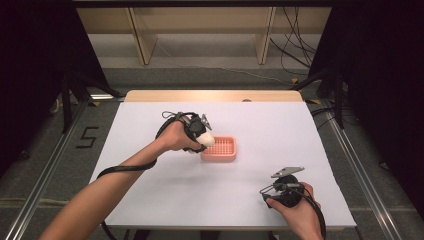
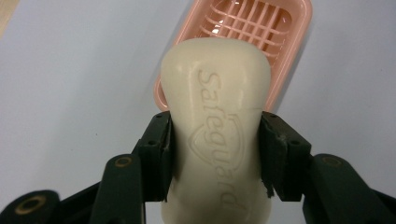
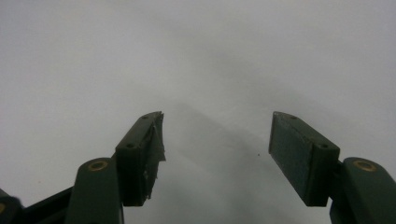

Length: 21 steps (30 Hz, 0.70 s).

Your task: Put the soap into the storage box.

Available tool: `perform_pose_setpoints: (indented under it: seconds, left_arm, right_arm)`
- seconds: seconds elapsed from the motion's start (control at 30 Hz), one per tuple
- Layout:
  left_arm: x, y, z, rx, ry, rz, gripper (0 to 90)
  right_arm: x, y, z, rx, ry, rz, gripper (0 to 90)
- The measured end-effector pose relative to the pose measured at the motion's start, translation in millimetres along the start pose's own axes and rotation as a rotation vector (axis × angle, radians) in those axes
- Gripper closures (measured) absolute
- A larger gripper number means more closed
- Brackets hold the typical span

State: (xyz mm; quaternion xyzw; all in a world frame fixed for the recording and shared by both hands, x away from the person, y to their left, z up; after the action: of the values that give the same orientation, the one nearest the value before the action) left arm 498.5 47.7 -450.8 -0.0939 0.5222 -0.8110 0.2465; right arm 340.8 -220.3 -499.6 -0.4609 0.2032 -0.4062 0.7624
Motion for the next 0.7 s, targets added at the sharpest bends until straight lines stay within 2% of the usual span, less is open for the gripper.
perform_pose_setpoints:
  seconds: [0.2,0.3,0.33,0.4,0.43,0.63,0.67,0.7]
  left_arm:
    - [0.7,1.1,3.9,0.004,0.02,0.0,49.0]
    - [2.3,2.1,4.3,0.006,0.006,-0.003,49.0]
    - [1.6,2.4,4.7,0.006,0.019,0.0,49.0]
    - [1.0,2.4,4.5,-0.002,0.027,0.002,49.0]
    - [1.6,2.8,4.6,0.004,0.014,-0.001,49.0]
    - [0.0,2.6,6.3,0.008,0.023,0.003,49.0]
    - [-0.3,2.6,6.6,0.008,0.024,0.003,49.0]
    - [0.5,2.8,6.7,0.009,0.013,0.002,49.0]
  right_arm:
    - [0.2,0.0,0.2,0.003,-0.003,0.0,36.1]
    - [0.1,0.1,0.3,0.003,-0.006,-0.001,36.2]
    - [-1.3,-0.4,0.1,-0.005,0.008,0.004,36.1]
    - [-1.0,0.1,0.2,-0.004,0.008,0.005,36.1]
    - [-0.9,0.2,0.2,-0.004,0.007,0.004,36.1]
    - [-1.1,0.5,0.5,-0.003,0.009,0.005,36.2]
    - [-0.3,1.2,1.0,0.007,-0.004,0.003,36.1]
    - [-0.3,1.4,1.2,0.008,-0.005,0.003,36.1]
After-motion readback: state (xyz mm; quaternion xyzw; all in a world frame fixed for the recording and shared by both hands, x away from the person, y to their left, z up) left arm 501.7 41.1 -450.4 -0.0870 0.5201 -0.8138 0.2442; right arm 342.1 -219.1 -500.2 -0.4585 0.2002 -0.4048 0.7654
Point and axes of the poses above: each handheld gripper's, and its own axes: y roughly forward along the jaws, z roughly out of its top, x roughly to its right, the point moved 5 cm from there along y, roughly forward along the jaws, and after that the axes turned 6 degrees about -y, right-handed, at the moved point
